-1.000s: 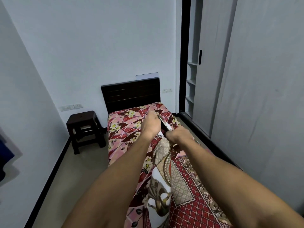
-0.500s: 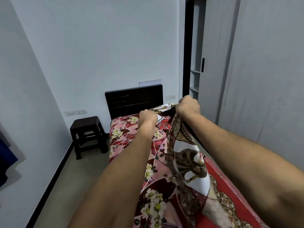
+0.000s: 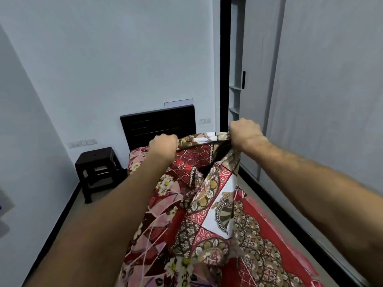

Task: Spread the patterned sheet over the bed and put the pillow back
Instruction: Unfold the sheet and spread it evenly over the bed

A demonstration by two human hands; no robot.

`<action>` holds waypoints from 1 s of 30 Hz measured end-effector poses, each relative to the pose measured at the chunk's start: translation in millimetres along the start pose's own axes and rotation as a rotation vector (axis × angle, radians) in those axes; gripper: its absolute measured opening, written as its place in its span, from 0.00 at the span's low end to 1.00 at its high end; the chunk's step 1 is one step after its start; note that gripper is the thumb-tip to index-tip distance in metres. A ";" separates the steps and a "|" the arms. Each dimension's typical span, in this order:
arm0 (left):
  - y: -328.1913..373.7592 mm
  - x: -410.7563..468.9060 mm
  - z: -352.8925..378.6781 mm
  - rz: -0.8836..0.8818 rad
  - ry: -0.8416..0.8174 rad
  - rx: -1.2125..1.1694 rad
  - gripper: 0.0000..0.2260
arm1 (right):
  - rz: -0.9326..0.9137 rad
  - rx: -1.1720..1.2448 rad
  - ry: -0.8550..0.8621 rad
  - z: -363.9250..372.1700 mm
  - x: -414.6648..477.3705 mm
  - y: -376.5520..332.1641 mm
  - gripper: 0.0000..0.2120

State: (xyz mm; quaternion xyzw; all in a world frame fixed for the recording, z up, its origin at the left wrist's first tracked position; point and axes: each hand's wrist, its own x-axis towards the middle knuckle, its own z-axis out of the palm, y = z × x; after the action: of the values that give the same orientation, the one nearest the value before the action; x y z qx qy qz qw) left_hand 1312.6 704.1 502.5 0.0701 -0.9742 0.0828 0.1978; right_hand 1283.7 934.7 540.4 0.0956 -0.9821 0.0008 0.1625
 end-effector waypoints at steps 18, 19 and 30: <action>23.7 -1.7 70.6 -0.346 -0.119 -0.359 0.15 | 0.008 0.306 -0.526 89.0 17.9 38.3 0.12; 23.0 -1.8 77.4 -0.247 -0.151 -0.291 0.14 | -0.024 0.189 -0.524 100.1 17.0 38.9 0.07; -45.1 3.3 103.8 -0.204 -0.403 0.214 0.12 | 0.124 -0.093 -0.350 164.8 41.4 48.5 0.19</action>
State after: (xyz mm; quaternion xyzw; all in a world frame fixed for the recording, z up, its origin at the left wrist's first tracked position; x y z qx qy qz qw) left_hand 1278.4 640.1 415.6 0.2039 -0.9675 0.1495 -0.0019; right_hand 1183.6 969.1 398.9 0.0261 -0.9983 -0.0513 -0.0069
